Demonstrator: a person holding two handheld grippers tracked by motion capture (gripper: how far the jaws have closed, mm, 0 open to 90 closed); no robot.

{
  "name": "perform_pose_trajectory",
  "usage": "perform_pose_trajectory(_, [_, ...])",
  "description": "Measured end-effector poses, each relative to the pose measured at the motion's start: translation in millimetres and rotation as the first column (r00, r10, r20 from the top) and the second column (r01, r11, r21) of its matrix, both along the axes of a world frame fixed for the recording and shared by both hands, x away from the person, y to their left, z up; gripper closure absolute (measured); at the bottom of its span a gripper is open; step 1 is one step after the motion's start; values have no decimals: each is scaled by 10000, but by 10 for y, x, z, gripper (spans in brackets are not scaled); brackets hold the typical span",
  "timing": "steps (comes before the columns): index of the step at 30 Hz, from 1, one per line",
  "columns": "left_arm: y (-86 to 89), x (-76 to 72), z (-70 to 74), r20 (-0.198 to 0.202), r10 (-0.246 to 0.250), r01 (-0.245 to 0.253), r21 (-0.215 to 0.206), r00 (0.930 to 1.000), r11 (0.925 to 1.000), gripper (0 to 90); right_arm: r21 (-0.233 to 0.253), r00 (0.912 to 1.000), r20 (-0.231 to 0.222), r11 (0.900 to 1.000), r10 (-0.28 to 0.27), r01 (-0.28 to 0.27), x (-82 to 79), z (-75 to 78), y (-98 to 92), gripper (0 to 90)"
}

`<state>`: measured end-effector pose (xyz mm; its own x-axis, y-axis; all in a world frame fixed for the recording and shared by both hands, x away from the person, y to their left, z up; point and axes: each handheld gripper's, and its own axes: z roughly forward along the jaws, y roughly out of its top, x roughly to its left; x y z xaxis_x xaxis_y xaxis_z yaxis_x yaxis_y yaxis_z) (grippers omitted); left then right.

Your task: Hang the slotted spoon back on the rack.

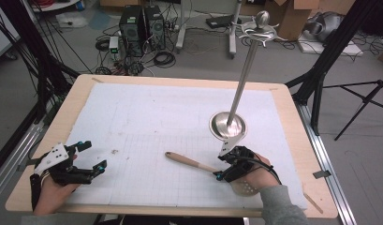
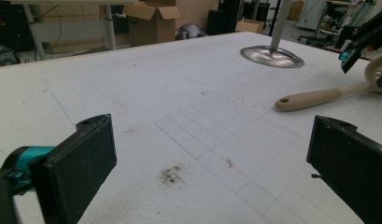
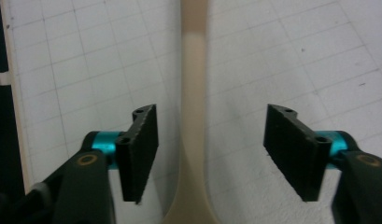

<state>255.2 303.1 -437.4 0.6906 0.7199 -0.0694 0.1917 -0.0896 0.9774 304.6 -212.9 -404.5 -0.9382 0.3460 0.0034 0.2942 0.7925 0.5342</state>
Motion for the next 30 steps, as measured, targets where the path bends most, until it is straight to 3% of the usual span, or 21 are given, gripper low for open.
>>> perform_pose_trajectory(15, [4, 1, -5, -17, 10, -10, -24, 10000, 10000, 18, -832, 9981, -590, 9963, 159, -208, 0, -73, 48, 555])
perform_pose_trajectory(18, [6, 1, -5, -24, 23, -23, -35, 10000, 10000, 18, -1177, 9979, -621, 9927, 203, -275, -1, -94, 66, 580])
perform_pose_trajectory(27, [4, 1, -6, -26, 6, -6, -42, 10000, 10000, 18, -1276, 9972, -670, 9909, 342, -425, -16, -88, 75, 751])
perform_pose_trajectory(30, [5, 1, -6, -24, 5, -5, -22, 10000, 10000, 18, -1284, 9973, -711, 9913, 204, -295, -23, -86, 79, 765])
